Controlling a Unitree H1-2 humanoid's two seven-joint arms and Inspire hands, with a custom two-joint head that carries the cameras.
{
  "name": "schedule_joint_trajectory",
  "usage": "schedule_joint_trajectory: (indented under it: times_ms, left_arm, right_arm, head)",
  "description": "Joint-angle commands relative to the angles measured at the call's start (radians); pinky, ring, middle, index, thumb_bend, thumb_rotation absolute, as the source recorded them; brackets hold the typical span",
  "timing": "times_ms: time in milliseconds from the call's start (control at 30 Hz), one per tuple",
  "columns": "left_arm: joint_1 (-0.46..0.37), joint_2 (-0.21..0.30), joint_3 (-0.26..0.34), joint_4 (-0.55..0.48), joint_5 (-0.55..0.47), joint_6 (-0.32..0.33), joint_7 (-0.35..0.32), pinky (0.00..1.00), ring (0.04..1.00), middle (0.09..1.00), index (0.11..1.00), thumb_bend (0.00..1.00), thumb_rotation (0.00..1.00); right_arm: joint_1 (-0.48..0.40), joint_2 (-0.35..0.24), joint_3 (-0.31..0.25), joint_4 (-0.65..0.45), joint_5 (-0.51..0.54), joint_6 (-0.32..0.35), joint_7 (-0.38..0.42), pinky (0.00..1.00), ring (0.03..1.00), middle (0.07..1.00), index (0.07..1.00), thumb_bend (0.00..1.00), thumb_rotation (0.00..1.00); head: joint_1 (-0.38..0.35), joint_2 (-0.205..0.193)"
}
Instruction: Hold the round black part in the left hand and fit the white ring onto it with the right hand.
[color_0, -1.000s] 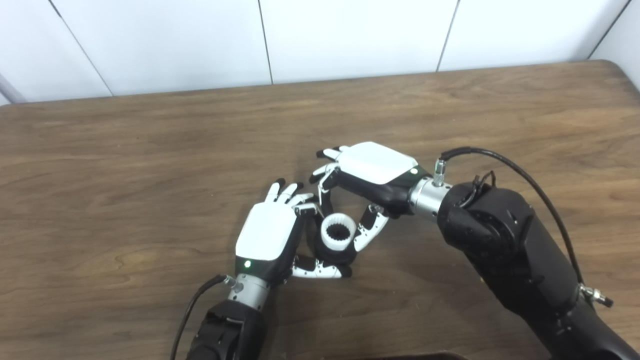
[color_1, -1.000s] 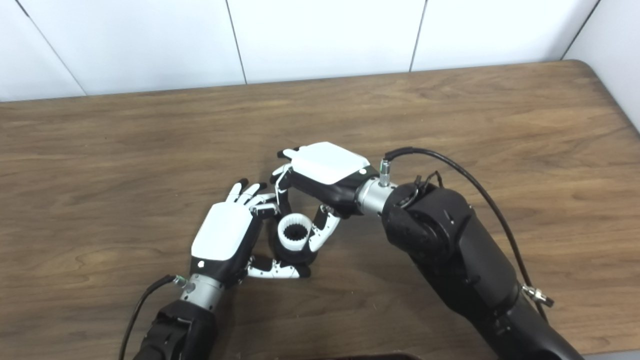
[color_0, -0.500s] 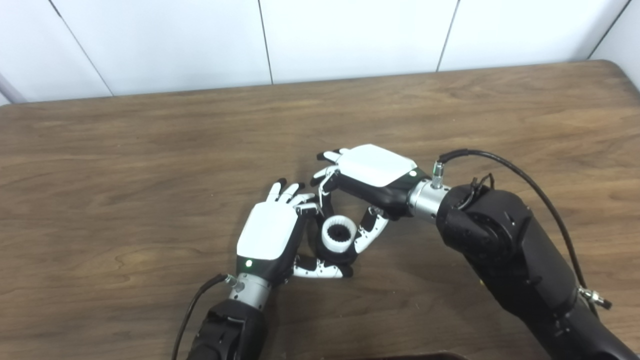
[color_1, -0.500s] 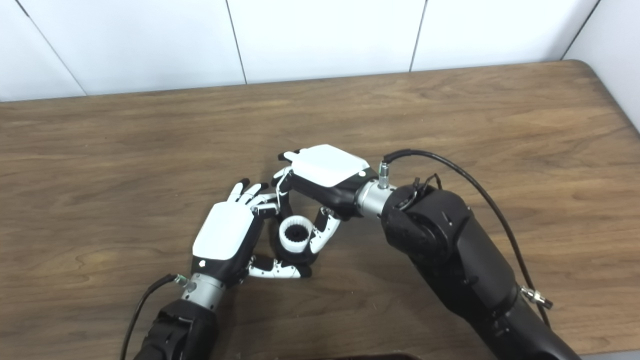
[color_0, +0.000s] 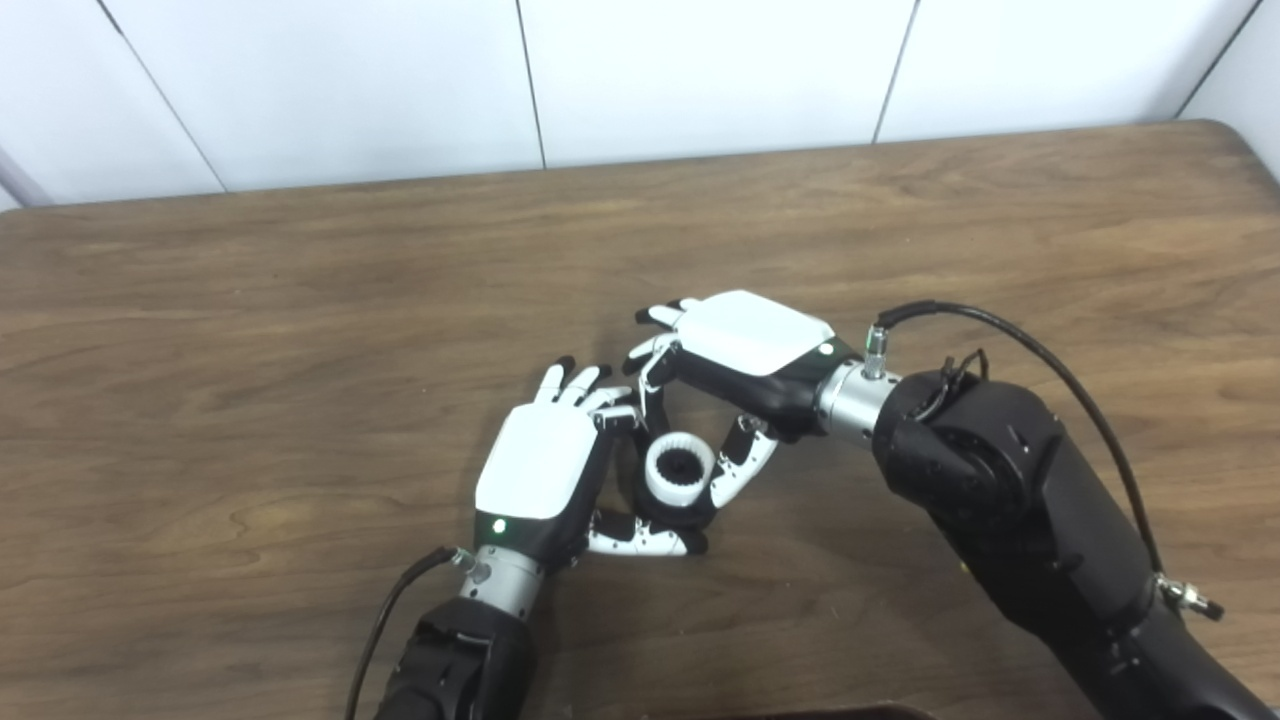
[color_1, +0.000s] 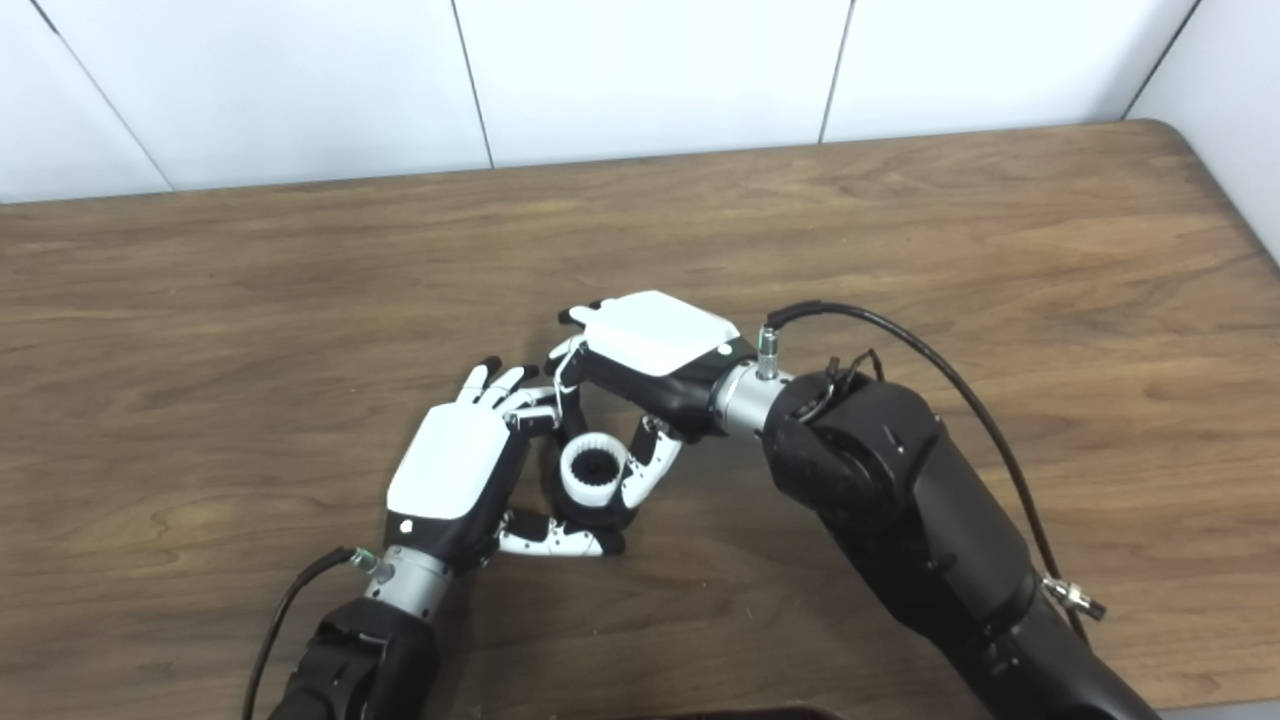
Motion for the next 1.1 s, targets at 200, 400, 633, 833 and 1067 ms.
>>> schedule_joint_trajectory:
  times_ms: [200, 400, 633, 833, 1067]
  left_arm:
    - [-0.008, -0.008, -0.006, 0.017, 0.004, 0.002, -0.018, 1.00, 0.924, 0.798, 0.483, 0.52, 0.06]
    - [-0.008, -0.007, -0.004, 0.018, 0.004, 0.001, -0.015, 1.00, 0.924, 0.796, 0.483, 0.52, 0.06]
    - [-0.009, -0.007, -0.004, 0.025, 0.004, 0.000, -0.010, 1.00, 0.924, 0.796, 0.483, 0.52, 0.06]
    - [-0.008, -0.006, -0.002, 0.026, -0.001, -0.003, -0.008, 1.00, 0.923, 0.796, 0.483, 0.52, 0.06]
    - [-0.006, -0.002, 0.000, 0.027, 0.001, -0.005, -0.007, 1.00, 0.923, 0.797, 0.483, 0.52, 0.06]
  right_arm:
    - [-0.028, -0.005, -0.015, -0.020, -0.001, -0.015, -0.003, 1.00, 1.000, 0.858, 0.492, 0.52, 0.15]
    - [-0.029, -0.005, -0.019, -0.018, 0.003, -0.018, -0.004, 1.00, 1.000, 0.868, 0.617, 0.97, 0.25]
    - [-0.033, -0.005, -0.023, -0.013, 0.001, -0.018, -0.006, 1.00, 1.000, 0.871, 0.613, 0.99, 0.26]
    - [-0.028, -0.003, -0.030, -0.012, 0.006, -0.019, -0.016, 1.00, 1.000, 0.866, 0.604, 0.99, 0.23]
    - [-0.040, -0.018, -0.063, -0.035, 0.018, -0.004, -0.006, 1.00, 1.000, 0.865, 0.598, 0.98, 0.23]
  head:
    - [-0.003, -0.001]
    - [-0.010, -0.002]
    - [-0.013, -0.002]
    - [-0.013, -0.002]
    - [-0.020, -0.003]
